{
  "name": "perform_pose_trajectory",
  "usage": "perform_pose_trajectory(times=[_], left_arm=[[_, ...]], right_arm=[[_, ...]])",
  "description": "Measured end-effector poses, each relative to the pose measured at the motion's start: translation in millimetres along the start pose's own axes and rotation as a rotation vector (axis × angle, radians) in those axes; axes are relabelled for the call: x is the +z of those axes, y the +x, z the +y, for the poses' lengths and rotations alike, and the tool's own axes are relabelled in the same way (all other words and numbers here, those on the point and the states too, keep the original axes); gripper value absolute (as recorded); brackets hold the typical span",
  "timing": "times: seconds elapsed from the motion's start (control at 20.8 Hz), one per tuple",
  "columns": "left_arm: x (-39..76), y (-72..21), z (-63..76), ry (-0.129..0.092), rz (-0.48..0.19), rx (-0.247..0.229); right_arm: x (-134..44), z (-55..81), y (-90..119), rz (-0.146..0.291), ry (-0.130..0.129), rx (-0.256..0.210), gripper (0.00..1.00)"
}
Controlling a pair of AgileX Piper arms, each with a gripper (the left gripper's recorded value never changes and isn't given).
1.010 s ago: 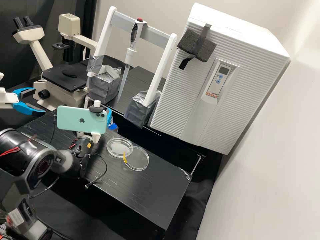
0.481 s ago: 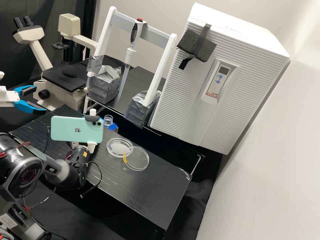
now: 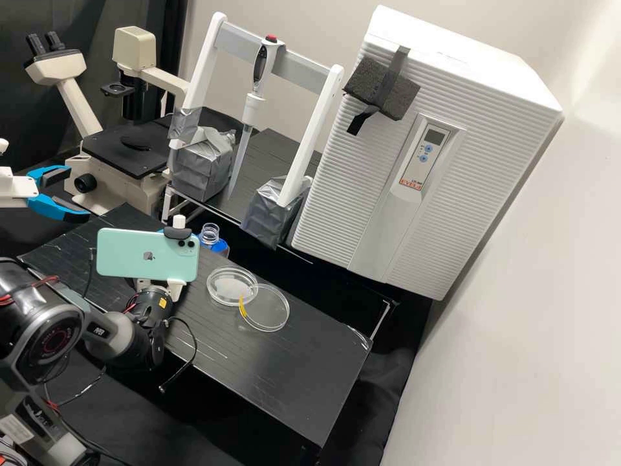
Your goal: Open the bottle
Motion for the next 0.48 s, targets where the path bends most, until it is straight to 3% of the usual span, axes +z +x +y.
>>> perform_pose_trajectory(times=[0.1,0.14,0.48], left_arm=[[0.0,0.0,0.0,0.002,0.0,0.0],[0.0,0.0,0.0,0.002,0.0,0.0],[0.0,0.0,0.0,0.002,0.0,0.0]], right_arm=[[0.4,-0.8,0.0,0.0,0.002,-0.004,0.0],[0.4,-0.8,0.0,0.0,0.002,-0.004,1.0],[0.4,-2.5,-0.7,-0.002,0.005,-0.008,1.0]])
